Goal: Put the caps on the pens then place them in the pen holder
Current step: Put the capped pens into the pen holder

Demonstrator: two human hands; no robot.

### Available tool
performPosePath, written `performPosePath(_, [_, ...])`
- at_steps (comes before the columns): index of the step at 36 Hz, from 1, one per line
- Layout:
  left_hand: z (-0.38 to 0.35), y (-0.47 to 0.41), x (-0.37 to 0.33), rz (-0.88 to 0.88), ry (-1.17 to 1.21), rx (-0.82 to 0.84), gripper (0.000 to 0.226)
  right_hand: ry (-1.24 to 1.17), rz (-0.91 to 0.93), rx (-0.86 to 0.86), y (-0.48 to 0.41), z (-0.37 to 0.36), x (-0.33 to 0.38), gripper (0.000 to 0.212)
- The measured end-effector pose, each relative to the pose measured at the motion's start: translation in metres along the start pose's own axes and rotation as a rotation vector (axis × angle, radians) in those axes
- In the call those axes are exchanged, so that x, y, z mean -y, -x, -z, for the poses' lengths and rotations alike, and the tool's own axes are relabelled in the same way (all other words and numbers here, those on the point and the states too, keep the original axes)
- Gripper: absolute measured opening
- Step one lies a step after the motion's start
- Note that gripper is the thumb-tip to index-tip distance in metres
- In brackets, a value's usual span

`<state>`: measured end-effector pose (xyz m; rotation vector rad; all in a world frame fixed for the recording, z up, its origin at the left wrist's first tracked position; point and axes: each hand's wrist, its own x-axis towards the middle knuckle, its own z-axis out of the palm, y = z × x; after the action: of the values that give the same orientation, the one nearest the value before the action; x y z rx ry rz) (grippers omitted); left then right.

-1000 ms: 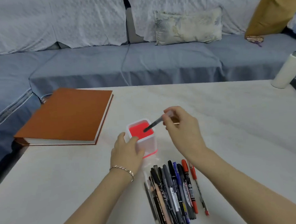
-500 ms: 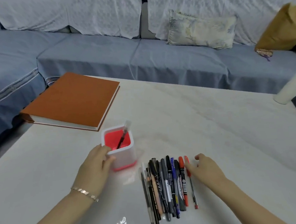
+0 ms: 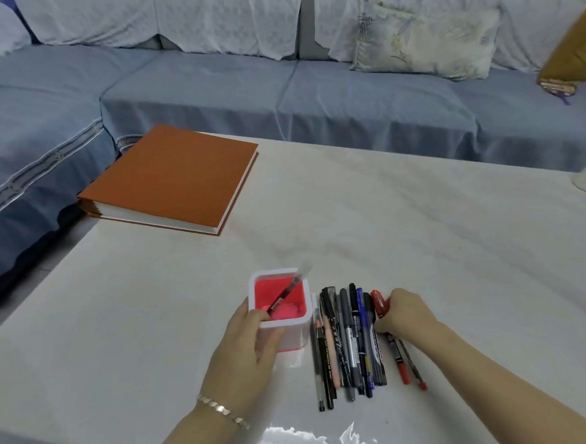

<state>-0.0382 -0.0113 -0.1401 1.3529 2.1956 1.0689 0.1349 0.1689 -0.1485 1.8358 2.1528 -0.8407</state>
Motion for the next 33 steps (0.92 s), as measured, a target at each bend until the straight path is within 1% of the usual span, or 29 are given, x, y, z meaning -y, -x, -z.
performPosePath(3, [-0.001, 0.0, -0.001, -0.004, -0.009, -0.015, 0.027, -0.125, 0.018, 0.024, 0.009, 0.011, -0.004, 0.028])
performPosePath(5, [0.0, 0.001, 0.0, -0.004, -0.012, -0.023, 0.025, -0.287, 0.089, 0.012, 0.02, 0.026, 0.001, 0.022])
performPosePath(7, [-0.001, 0.001, 0.0, 0.005, -0.009, -0.037, 0.021, -0.496, 0.224, -0.061, 0.039, 0.047, 0.013, 0.015])
performPosePath(9, [-0.001, 0.002, -0.001, 0.032, -0.006, -0.05, 0.018, -0.724, 0.382, -0.158, 0.062, 0.069, 0.031, 0.014])
performPosePath(11, [-0.002, 0.003, 0.0, 0.038, -0.022, -0.058, 0.026, -0.952, 0.525, -0.2, 0.085, 0.084, 0.052, 0.018])
performPosePath(13, [-0.001, 0.003, 0.001, 0.036, -0.041, -0.049, 0.031, -1.052, 0.608, -0.209, 0.098, 0.086, 0.07, 0.017])
performPosePath(15, [0.0, 0.003, 0.001, 0.031, -0.044, -0.044, 0.031, -0.99, 0.622, -0.232, 0.1, 0.07, 0.086, 0.012])
performPosePath(17, [0.0, 0.003, 0.0, 0.03, -0.029, -0.054, 0.031, -0.856, 0.578, -0.234, 0.094, 0.045, 0.096, 0.005])
performPosePath(20, [-0.001, 0.003, 0.001, 0.056, -0.021, -0.065, 0.023, -0.685, 0.538, -0.163, 0.085, 0.011, 0.099, 0.003])
performPosePath(23, [-0.001, 0.001, 0.002, 0.062, -0.017, -0.076, 0.025, -0.659, 0.556, -0.135, 0.081, 0.0, 0.094, 0.017])
performPosePath(24, [-0.001, 0.001, 0.002, 0.061, -0.015, -0.073, 0.029, -0.668, 0.553, -0.148, 0.079, 0.001, 0.09, 0.022])
performPosePath(26, [-0.001, 0.002, 0.001, 0.048, -0.016, -0.073, 0.031, -0.685, 0.525, -0.215, 0.077, 0.008, 0.077, 0.023])
performPosePath(28, [-0.001, 0.001, 0.001, 0.036, -0.025, -0.077, 0.028, -0.674, 0.46, -0.3, 0.069, 0.014, 0.058, 0.021])
performPosePath(30, [0.0, 0.001, 0.0, 0.025, -0.024, -0.083, 0.04, -0.582, 0.339, -0.323, 0.056, 0.017, 0.034, 0.028])
performPosePath(31, [0.001, 0.0, 0.0, 0.019, -0.025, -0.083, 0.043, -0.511, 0.261, -0.287, 0.049, 0.015, 0.024, 0.034])
performPosePath(33, [0.001, 0.0, -0.001, 0.017, -0.028, -0.079, 0.036, -0.369, 0.121, -0.153, 0.037, 0.006, 0.007, 0.049])
